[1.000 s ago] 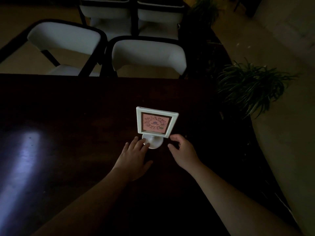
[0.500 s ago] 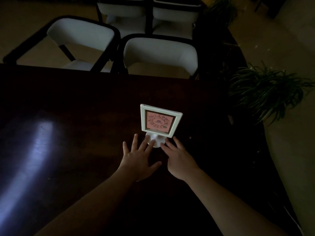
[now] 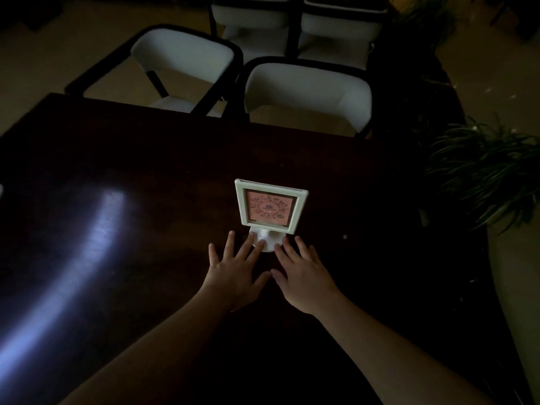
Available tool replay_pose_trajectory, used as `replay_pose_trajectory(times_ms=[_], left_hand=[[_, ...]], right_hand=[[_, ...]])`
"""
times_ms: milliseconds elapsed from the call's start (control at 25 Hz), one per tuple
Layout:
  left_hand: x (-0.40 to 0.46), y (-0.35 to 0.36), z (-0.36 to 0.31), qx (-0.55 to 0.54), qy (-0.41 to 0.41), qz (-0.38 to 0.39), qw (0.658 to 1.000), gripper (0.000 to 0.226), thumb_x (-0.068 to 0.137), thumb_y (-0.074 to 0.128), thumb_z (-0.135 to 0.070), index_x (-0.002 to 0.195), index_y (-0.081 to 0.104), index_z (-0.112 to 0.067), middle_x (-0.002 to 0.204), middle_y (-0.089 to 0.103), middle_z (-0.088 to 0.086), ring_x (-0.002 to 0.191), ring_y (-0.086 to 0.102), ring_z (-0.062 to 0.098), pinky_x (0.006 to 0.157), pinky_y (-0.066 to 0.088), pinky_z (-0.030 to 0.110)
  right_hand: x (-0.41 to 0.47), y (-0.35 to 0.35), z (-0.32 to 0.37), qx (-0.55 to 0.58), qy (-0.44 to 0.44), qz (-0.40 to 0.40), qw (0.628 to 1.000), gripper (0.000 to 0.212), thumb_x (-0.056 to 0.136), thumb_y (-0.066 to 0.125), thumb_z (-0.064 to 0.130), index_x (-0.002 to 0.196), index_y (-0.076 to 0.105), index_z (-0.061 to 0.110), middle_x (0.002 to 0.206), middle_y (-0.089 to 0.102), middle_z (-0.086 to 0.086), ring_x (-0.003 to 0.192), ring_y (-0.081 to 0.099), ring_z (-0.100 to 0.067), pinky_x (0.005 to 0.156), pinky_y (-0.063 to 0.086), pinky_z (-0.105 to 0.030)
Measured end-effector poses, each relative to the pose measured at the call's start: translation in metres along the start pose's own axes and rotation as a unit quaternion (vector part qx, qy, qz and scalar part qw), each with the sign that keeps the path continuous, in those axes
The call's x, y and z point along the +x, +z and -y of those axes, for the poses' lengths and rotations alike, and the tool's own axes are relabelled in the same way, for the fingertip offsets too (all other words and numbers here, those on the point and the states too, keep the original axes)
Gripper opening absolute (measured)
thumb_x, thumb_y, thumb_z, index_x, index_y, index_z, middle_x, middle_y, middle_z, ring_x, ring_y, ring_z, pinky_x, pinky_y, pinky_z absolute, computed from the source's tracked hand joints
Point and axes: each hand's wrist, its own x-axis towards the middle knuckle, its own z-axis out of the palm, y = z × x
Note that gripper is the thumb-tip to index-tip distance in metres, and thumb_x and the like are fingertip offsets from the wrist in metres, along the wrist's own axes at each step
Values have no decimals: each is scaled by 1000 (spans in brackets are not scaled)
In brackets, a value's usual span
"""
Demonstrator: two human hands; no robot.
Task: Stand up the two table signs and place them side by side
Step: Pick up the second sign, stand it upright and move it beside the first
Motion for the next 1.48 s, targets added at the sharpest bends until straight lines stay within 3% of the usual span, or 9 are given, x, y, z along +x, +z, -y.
replay_pose_trajectory(times_ms=[200, 1000, 1480], left_hand=[[-26, 0, 38, 1, 0, 22, 1000, 87, 86, 31, -66, 151, -19, -38, 161, -25, -7, 143, -29, 35, 110, -3, 74], [-170, 10, 265, -1, 1, 70, 998, 94, 83, 40, -67, 152, -15, -36, 162, -23, -6, 144, -27, 39, 107, -5, 76], [-170, 4, 331, -41, -80, 50, 995, 93, 80, 43, -63, 152, -11, -42, 162, -21, -13, 146, -21, 38, 106, -1, 77]], right_hand=[[4, 8, 41, -17, -16, 8, 1000, 66, 100, 23, 56, 156, 12, 22, 167, 9, -3, 152, -2, -28, 121, 6, -52], [25, 33, 312, 0, -8, 67, 998, 63, 103, 34, 46, 157, 15, 20, 167, 10, -2, 152, -4, -29, 122, 8, -49], [91, 37, 353, 11, -77, 77, 994, 65, 102, 35, 48, 157, 13, 21, 167, 8, -2, 152, -4, -30, 121, 7, -49]])
